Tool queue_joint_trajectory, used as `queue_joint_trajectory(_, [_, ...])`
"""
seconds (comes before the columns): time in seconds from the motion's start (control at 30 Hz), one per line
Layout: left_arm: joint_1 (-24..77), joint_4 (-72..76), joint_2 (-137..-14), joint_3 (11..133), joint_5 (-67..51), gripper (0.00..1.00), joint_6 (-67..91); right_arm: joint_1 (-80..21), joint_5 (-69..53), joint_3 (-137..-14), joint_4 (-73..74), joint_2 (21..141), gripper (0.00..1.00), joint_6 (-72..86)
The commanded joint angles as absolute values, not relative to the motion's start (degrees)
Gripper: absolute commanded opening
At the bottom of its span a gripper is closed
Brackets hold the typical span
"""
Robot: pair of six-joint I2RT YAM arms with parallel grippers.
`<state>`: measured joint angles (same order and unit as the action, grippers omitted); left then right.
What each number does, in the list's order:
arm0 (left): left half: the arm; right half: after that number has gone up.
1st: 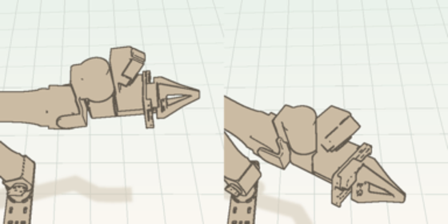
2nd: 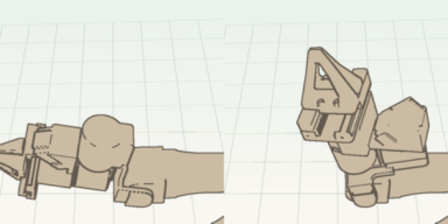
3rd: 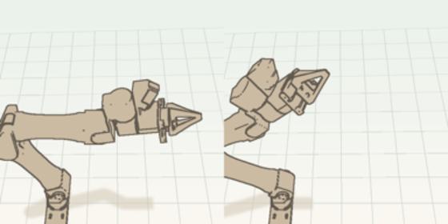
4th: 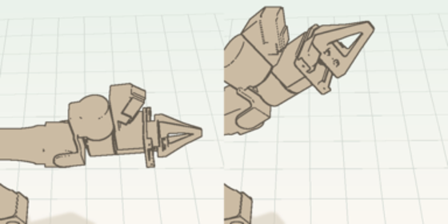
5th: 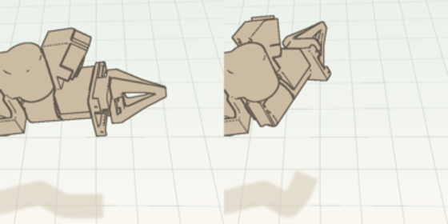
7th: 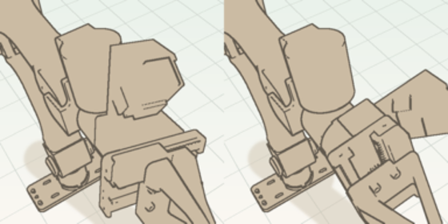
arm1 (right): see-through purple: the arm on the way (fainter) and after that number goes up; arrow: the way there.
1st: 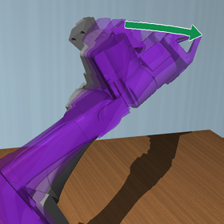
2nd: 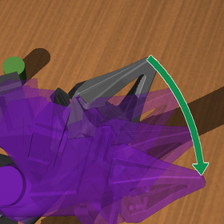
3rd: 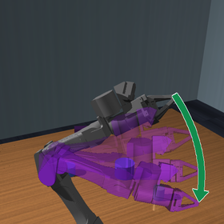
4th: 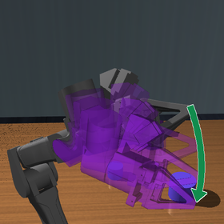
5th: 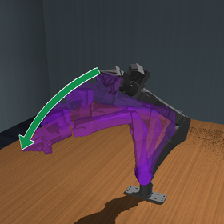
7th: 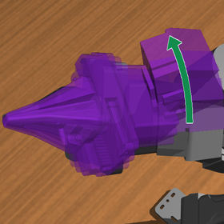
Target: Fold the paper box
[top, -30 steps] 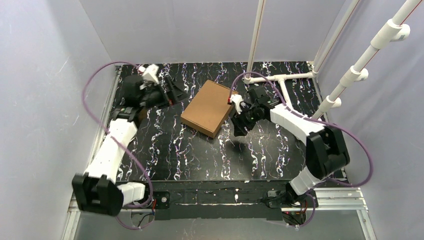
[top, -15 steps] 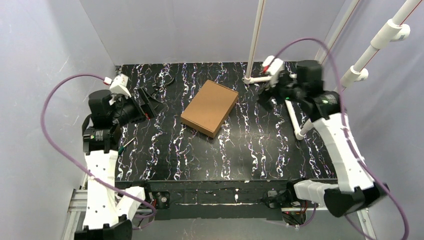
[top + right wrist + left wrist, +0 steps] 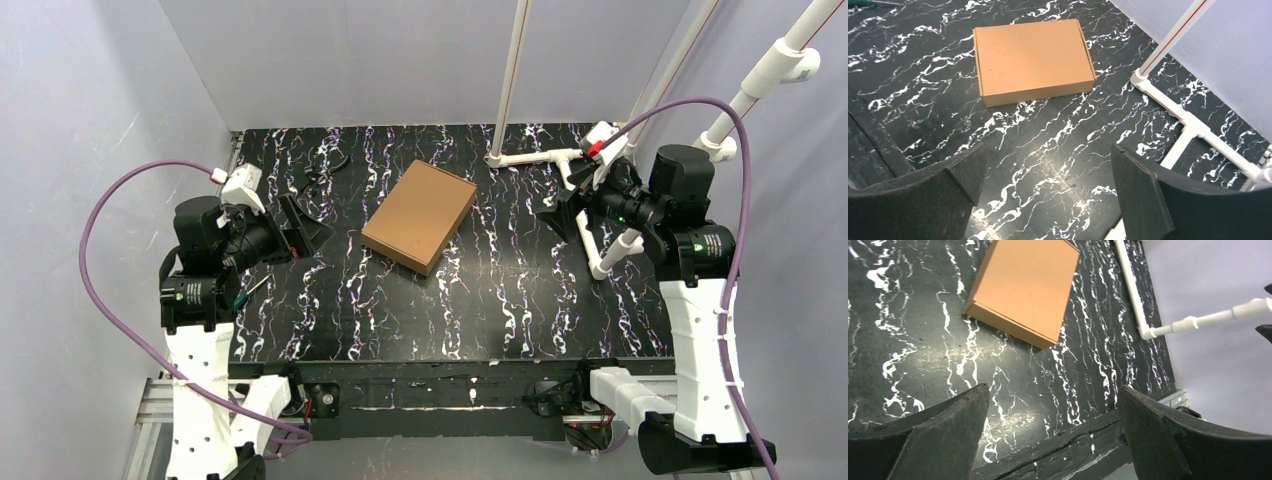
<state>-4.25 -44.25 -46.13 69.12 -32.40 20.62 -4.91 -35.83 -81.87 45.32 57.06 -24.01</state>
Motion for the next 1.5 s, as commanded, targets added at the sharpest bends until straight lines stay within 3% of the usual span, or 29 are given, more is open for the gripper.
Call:
queue_joint_trajectory(0.0, [-3.13, -45.75, -45.21, 69.97, -38.37, 0.98, 20.75, -3.99, -37.62, -81.29, 43.09, 54.76, 0.98, -18.79])
queue_joint_trajectory(0.37, [-1.49, -43.38, -45.24, 73.35, -33.19, 0.98, 26.62, -2.31, -37.28, -80.04, 38.98, 55.17, 0.98, -13.12])
queue_joint_trajectory(0.6, [-1.32, -41.82, -42.89, 70.97, -39.39, 0.98, 24.11, -0.98, -38.43, -79.65, 37.07, 55.07, 0.98, -10.13])
queue_joint_trajectory(1.47, [-1.32, -44.3, -41.65, 69.52, -36.2, 0.98, 22.34, 2.28, -38.96, -79.72, 36.85, 53.91, 0.98, -8.92])
